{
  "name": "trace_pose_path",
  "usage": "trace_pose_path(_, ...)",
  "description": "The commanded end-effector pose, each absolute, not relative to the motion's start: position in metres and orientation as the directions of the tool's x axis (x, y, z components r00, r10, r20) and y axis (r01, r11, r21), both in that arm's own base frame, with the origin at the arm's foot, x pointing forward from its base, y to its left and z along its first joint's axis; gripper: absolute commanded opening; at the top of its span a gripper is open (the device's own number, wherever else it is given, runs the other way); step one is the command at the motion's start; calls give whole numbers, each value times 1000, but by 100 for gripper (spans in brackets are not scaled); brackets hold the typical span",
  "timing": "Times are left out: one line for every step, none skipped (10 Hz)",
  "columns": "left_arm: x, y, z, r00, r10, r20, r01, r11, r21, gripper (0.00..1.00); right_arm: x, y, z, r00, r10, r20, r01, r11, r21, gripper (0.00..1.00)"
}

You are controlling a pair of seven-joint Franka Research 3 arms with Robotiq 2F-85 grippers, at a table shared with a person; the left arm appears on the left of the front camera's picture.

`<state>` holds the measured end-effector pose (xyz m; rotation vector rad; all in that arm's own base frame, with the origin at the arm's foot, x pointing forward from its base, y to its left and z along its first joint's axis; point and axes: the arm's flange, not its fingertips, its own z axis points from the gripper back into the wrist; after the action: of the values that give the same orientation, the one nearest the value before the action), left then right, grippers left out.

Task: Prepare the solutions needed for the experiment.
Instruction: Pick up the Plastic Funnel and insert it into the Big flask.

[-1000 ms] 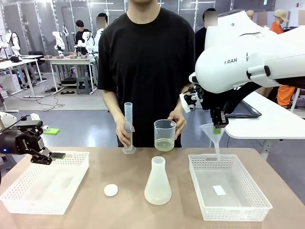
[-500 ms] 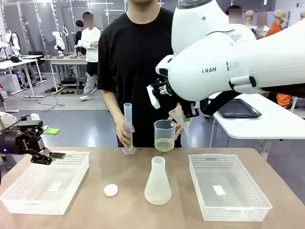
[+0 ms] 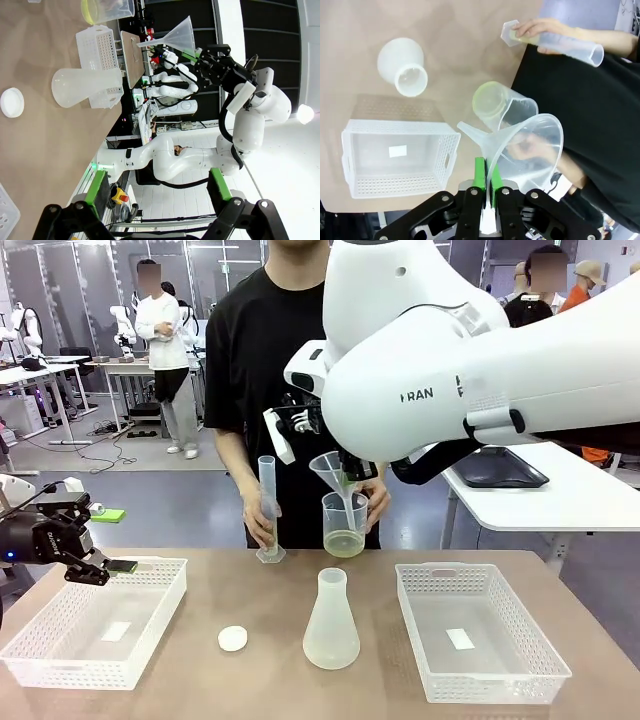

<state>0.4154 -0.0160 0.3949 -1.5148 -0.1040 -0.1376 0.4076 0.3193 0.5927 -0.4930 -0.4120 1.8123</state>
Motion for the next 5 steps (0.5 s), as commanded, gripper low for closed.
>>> trace_pose_path(415, -16, 397, 989, -26, 149, 150, 50, -987, 100, 400, 323, 586, -286, 953, -106, -799, -298, -523, 4)
trace_pose_path(415, -16, 397, 989, -26, 149, 150, 50, -987, 100, 394, 328, 584, -301, 948, -103, -794, -309, -524, 4)
trace_pose_path(415, -16, 397, 989, -26, 149, 150, 50, -987, 100, 389, 331, 582, -311, 946, -91, -792, -311, -526, 4)
trace_pose_path(415, -16, 397, 989, -26, 149, 150, 50, -987, 100, 384, 333, 580, -313, 947, -74, -795, -304, -525, 4)
trace_pose_path(415, -16, 397, 989, -26, 149, 150, 50, -987, 100, 376, 337, 576, -330, 942, -56, -792, -309, -527, 4)
